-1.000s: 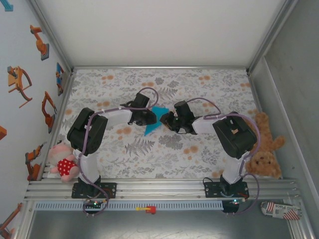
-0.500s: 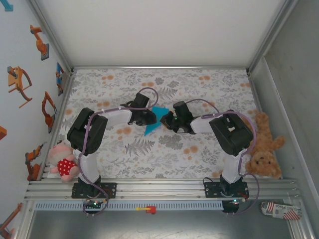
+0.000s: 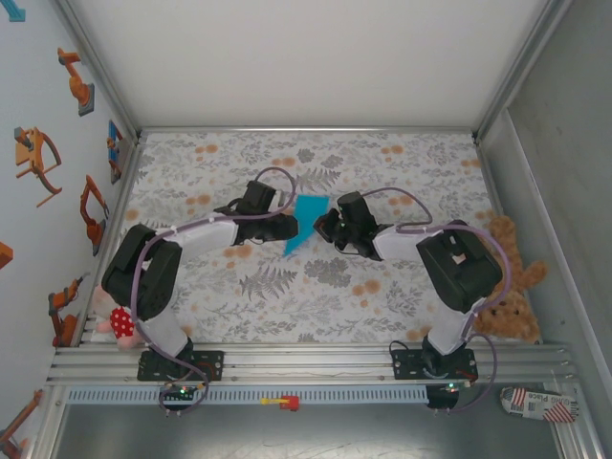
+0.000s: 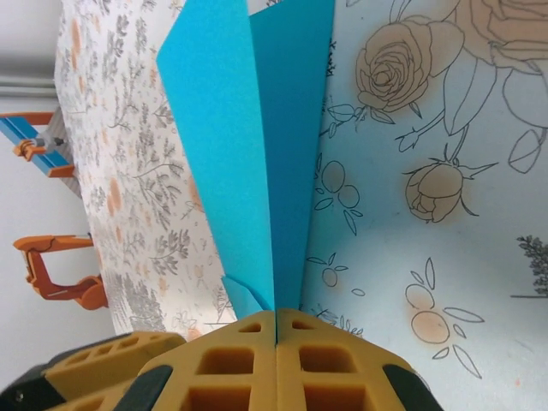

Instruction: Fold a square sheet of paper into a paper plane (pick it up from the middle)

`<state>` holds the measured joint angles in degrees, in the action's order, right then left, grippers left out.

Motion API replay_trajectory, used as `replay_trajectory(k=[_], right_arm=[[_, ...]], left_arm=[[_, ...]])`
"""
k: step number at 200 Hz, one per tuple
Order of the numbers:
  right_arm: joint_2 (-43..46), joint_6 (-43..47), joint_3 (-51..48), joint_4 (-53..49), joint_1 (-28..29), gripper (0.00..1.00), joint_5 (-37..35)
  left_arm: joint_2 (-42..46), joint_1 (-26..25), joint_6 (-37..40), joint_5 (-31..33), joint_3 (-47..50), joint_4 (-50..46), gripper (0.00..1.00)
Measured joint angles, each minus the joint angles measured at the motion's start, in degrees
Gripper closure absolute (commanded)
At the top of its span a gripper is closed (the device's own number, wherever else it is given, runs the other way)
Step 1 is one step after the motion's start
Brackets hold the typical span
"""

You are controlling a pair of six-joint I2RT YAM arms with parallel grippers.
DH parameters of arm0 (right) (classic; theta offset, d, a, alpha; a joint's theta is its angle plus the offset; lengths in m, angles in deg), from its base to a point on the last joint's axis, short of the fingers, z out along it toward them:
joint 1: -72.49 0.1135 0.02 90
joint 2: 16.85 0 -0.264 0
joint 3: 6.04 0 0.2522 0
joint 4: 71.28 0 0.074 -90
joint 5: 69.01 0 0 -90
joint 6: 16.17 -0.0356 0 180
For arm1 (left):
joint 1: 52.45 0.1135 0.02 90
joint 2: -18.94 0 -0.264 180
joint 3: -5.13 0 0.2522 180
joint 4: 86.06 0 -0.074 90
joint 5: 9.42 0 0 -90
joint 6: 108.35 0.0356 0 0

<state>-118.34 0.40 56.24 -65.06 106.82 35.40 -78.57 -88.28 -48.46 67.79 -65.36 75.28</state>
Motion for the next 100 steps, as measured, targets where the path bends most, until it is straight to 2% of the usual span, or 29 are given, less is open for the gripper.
replay_trajectory(k=[48, 100], right_arm=[[0.79, -2.25, -1.31, -0.59, 0.0, 1.0, -0.83], [2.08, -3.34, -1.31, -4.15, 0.0, 1.0, -0.81]], left_arm=[[1.77, -3.23, 5.25, -0.31, 4.85, 5.77, 0.51], [1.09, -8.55, 15.41, 4.39, 5.11, 9.33, 0.5]])
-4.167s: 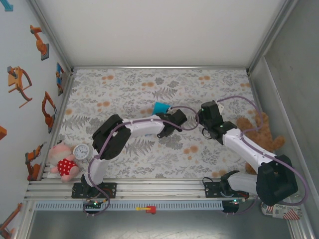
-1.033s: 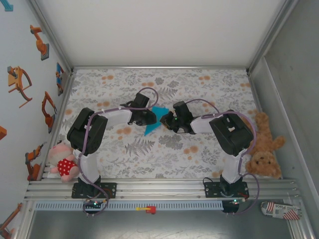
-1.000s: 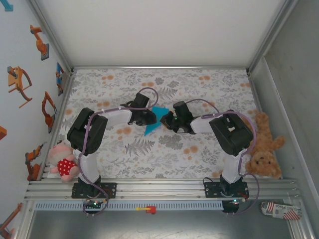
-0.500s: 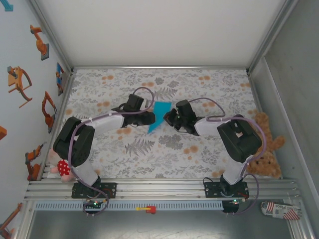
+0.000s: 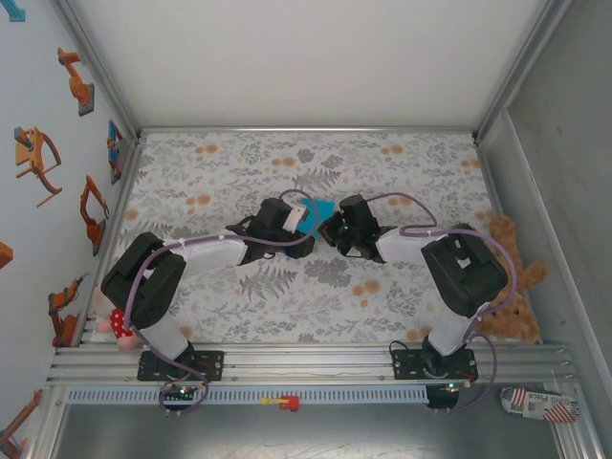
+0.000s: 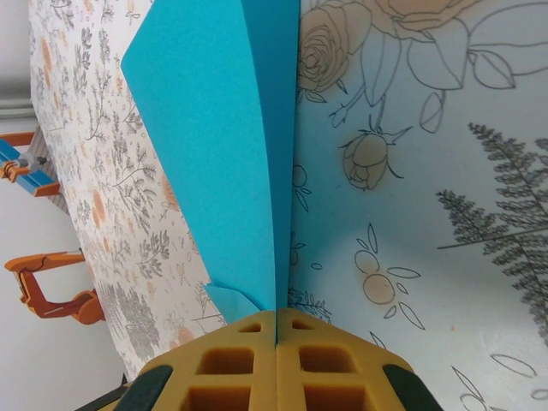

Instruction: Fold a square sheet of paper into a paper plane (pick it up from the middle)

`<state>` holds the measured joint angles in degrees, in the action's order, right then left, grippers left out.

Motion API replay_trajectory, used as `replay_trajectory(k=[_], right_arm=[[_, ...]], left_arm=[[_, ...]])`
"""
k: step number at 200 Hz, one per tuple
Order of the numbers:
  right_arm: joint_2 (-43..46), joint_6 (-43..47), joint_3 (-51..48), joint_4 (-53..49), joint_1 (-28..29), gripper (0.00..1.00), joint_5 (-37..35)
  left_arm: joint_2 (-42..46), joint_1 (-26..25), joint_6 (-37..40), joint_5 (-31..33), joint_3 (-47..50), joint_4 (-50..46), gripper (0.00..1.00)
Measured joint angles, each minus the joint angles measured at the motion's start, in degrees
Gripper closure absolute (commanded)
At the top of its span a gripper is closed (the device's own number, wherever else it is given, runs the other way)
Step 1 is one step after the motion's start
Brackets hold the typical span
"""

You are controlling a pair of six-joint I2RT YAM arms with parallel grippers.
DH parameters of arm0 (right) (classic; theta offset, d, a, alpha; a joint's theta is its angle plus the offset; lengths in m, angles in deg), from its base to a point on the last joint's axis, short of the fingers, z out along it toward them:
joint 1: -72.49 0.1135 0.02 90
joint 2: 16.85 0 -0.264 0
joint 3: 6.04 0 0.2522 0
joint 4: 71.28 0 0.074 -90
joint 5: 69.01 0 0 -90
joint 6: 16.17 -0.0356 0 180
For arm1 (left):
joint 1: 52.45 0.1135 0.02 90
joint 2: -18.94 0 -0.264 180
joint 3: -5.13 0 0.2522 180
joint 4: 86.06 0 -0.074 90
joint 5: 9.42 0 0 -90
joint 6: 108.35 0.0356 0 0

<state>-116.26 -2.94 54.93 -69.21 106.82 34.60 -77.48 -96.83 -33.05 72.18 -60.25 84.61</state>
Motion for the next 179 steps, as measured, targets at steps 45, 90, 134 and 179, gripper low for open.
replay_trajectory(k=[45, 90, 134, 179], right_arm=[[0.85, -1.75, 0.04, -1.25, -0.07, 1.0, 0.68], [0.87, -3.65, 0.04, -1.44, -0.28, 1.0, 1.95], [1.25, -4.7, 0.04, -1.7, -0.55, 1.0, 2.23], [2.03, -4.92, 0.28, -2.27, -0.76, 1.0, 2.49]], left_arm=[[-0.79, -1.01, 9.14, 2.95, 2.47, 5.51, 0.51], [-1.64, -1.62, 15.5, 4.79, 4.37, 9.64, 0.51], [-2.78, -2.05, 19.52, 6.95, 4.94, 11.32, 0.54], [-3.45, -2.19, 21.51, 7.76, 5.07, 12.11, 0.55]])
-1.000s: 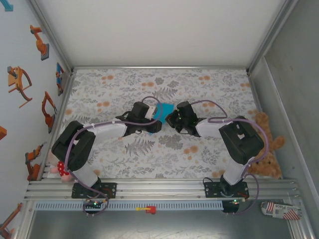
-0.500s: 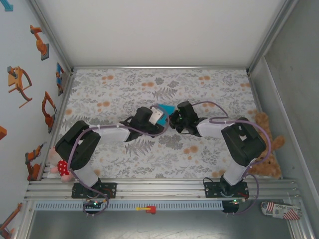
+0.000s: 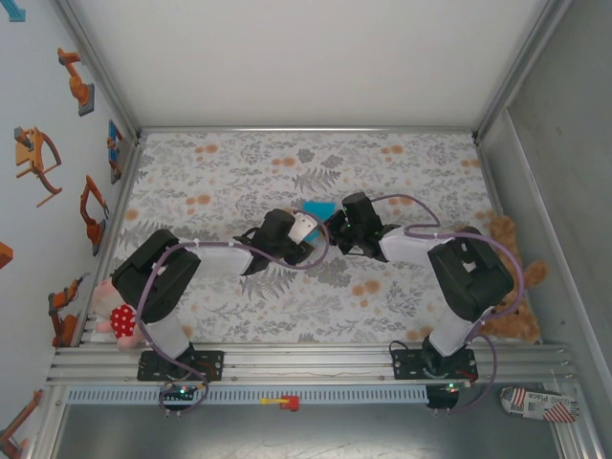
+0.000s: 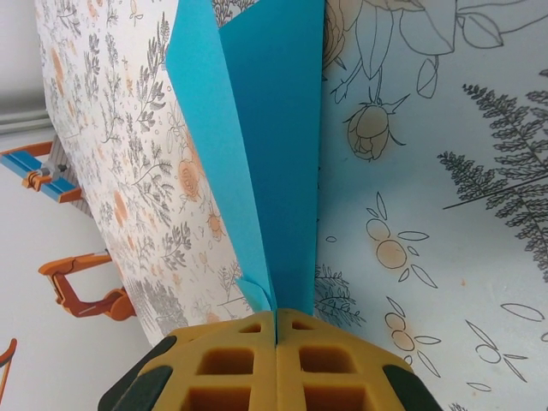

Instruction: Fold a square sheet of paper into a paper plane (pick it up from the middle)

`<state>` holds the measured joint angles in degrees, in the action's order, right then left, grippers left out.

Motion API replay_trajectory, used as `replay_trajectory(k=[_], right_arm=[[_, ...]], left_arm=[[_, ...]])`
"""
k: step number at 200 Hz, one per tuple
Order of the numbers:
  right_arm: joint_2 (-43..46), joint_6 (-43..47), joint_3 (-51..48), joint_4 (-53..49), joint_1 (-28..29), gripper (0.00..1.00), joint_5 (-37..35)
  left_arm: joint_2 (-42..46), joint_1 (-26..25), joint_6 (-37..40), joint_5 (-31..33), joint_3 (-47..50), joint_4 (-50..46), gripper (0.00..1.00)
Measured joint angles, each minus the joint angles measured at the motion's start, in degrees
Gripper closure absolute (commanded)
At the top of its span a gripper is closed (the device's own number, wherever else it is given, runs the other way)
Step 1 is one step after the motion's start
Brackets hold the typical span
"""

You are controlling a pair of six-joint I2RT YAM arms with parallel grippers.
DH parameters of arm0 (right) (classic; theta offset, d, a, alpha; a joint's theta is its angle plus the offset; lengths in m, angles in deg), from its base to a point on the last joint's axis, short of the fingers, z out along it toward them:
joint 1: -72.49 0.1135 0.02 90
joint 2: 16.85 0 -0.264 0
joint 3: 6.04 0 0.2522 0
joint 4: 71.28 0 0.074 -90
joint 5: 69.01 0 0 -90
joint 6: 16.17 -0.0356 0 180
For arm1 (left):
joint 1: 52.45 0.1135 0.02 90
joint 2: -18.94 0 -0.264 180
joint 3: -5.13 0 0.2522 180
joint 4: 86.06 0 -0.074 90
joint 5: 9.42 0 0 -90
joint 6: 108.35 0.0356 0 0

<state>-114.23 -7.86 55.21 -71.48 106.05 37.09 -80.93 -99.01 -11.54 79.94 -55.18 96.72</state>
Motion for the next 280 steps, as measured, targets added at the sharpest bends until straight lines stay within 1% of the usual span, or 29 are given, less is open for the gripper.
replay_trajectory(k=[28, 73, 93, 112, 160, 209, 238, 260, 265, 280], right_arm=[[0.0, -0.39, 0.28, -0.59, -0.11, 1.0, 0.61], [0.0, -0.87, 1.07, -0.83, -0.11, 1.0, 1.05], [0.0, -0.87, 1.11, -0.98, -0.11, 1.0, 1.05], [0.0, -0.85, 1.14, -1.33, -0.11, 1.0, 1.05], [-0.04, -0.85, 1.44, -2.54, -0.13, 1.0, 1.27], [-0.11, -0.83, 1.66, -3.56, -0.15, 1.0, 1.36], [-0.15, -0.83, 1.66, -3.89, -0.17, 1.0, 1.44], [-0.2, -0.83, 1.66, -3.89, -0.26, 1.0, 1.46], [-0.2, -0.83, 1.66, -3.89, -0.26, 0.97, 1.46], [-0.2, -0.83, 1.66, -3.93, -0.33, 0.82, 1.49]], left_arm=[[-0.76, -0.44, 0.52, 0.5, 0.31, 1.11, 0.56], [-1.77, -0.66, 0.85, 0.68, 0.61, 2.51, 0.65], [-1.79, -0.66, 0.98, 0.61, 0.72, 2.89, 0.66], [-1.79, -0.66, 0.98, 0.59, 0.81, 3.21, 0.66], [-1.73, -0.66, 0.61, -0.46, 0.94, 3.28, 0.62], [-0.59, -0.68, 0.5, -0.72, 0.98, 3.39, 0.63], [-0.57, -0.76, 0.2, -0.94, 1.03, 3.39, 0.7], [-0.59, -0.83, -0.07, -1.14, 1.03, 3.41, 0.78], [-0.59, -0.87, -0.15, -1.22, 1.03, 3.41, 0.79], [-0.61, -0.98, -0.31, -1.36, 1.03, 3.39, 0.82]])
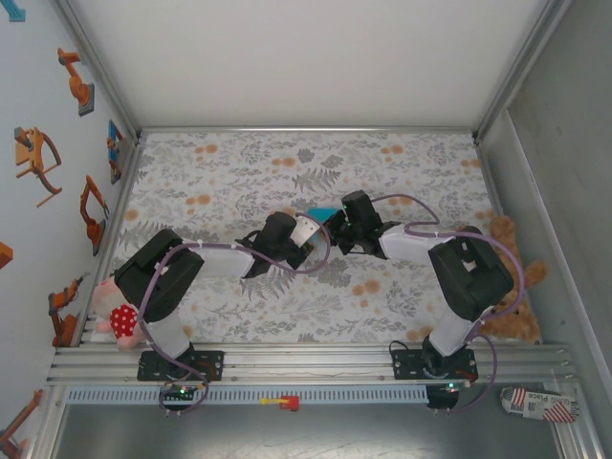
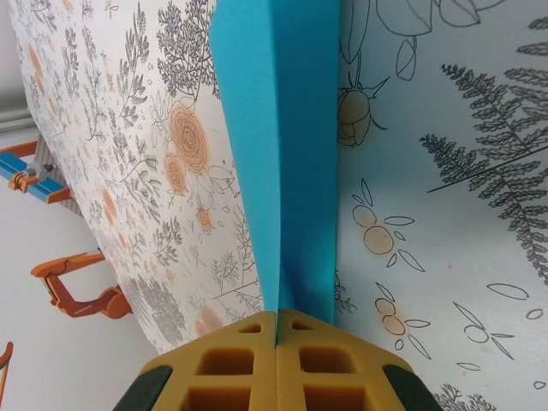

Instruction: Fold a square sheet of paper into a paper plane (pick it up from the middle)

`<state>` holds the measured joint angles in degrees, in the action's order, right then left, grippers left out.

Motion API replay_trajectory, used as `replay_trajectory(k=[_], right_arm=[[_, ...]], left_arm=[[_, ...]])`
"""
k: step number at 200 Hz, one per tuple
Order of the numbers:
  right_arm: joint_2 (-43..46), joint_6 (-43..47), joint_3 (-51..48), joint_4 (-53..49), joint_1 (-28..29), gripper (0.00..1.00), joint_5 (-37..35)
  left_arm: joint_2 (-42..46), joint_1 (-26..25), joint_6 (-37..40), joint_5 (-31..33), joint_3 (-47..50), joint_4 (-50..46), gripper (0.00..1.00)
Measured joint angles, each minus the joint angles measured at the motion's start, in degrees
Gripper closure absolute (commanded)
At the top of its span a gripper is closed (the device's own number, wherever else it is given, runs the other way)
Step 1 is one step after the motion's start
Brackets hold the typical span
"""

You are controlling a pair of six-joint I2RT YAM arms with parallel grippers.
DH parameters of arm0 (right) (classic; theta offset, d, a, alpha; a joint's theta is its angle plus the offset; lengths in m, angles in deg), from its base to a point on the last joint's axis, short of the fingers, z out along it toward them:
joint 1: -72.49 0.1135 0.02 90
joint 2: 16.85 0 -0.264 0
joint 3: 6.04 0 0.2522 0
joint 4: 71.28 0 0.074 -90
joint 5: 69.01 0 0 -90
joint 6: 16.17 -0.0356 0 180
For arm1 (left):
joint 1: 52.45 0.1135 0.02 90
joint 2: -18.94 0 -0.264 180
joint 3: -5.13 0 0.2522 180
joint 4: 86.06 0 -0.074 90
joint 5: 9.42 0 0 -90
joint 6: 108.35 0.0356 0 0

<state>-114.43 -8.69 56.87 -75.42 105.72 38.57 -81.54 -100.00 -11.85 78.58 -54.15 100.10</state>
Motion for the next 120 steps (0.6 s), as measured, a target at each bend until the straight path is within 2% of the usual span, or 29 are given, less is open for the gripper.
replay_trajectory(k=[18, 37, 80, 120], right_arm=[[0.0, 0.76, 0.11, -0.52, -0.04, 0.61, -0.26], [0.24, 2.12, 0.22, -2.21, -0.26, 0.5, -0.94], [4.55, 6.08, 0.22, -8.26, -3.02, 0.43, -4.55], [9.27, 10.49, 0.22, -12.41, -5.4, 0.42, -8.55]], left_arm=[[-0.15, -0.04, -0.07, -0.2, 0.0, 0.0, 0.86], [-0.33, -0.04, -0.22, -0.35, 0.0, 0.0, 0.88], [-0.55, -0.04, -0.66, -1.14, 0.0, -0.04, 0.91], [-0.72, 0.22, -1.86, -2.99, 0.0, 0.0, 0.91]])
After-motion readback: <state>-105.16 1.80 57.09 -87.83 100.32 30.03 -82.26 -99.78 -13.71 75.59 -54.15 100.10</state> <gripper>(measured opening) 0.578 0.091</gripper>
